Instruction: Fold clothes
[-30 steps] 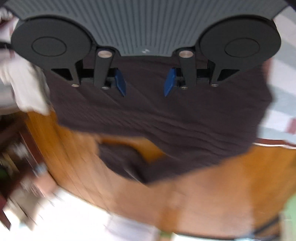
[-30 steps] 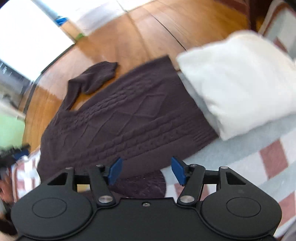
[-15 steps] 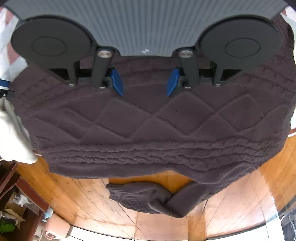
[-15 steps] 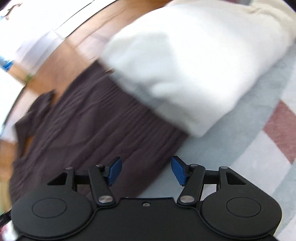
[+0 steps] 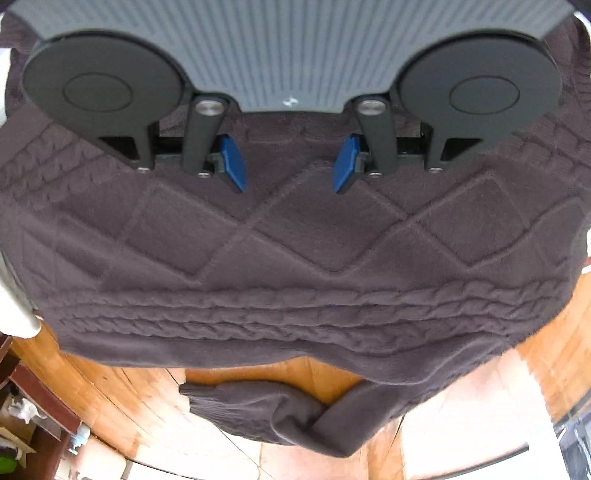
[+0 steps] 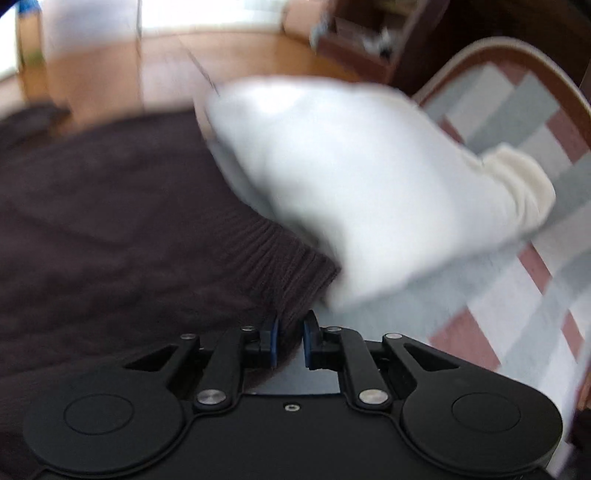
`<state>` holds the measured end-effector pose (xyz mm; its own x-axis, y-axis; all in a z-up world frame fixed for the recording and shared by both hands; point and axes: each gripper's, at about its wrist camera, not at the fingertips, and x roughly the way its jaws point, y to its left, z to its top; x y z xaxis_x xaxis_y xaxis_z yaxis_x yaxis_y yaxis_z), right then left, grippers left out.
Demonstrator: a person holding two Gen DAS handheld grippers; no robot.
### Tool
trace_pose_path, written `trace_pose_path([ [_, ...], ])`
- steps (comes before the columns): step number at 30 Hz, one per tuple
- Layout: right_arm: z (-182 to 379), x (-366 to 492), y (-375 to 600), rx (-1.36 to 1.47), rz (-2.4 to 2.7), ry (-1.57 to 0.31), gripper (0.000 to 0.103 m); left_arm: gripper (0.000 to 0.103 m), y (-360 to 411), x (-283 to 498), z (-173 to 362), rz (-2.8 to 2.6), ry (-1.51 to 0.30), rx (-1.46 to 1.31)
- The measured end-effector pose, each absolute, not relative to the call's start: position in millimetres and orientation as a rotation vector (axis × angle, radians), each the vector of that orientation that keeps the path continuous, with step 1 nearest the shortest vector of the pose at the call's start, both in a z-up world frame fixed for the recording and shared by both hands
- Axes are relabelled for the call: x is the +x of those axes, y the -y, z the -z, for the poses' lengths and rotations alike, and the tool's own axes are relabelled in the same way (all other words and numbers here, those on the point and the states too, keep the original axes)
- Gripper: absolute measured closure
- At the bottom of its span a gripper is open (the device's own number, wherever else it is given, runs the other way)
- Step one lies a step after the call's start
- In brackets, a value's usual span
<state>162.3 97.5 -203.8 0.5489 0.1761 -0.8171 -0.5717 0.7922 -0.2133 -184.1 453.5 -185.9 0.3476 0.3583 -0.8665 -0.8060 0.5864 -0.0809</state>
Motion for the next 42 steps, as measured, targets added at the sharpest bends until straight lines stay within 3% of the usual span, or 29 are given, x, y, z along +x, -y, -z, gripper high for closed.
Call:
trace_pose_path([
  [6,141,168,-102,-0.365,-0.6,-0.925,0.06,0.051,-462,-201,177,-0.782,-0.866,-0.579],
  [8,115,181,-114,-0.33,-0.718,-1.012,0.058,0.051,-469,-208,174,-0.757,-0.827,-0.613],
  [11,62,203,-151,-0.43,-0.853,-1.131,0.057,0.051,-476,-214,171,-0.725,-0.785,-0.637],
  [15,17,222,-209,-0.694,-1.075,-1.2,0.04,0.051,-483,-214,173,-0.711,-0.749,-0.636],
  [19,36,235,-253,-0.901,-1.119,-1.06,0.039,0.051,-486,-213,178,-0.722,-0.721,-0.604],
  [27,80,263,-302,-0.919,-1.072,-0.997,0.039,0.051,-520,-244,182,-0.806,-0.598,-0.683],
  [42,179,331,-361,-0.621,-0.924,-1.112,0.039,0.051,-549,-254,198,-0.835,-0.597,-0.723],
])
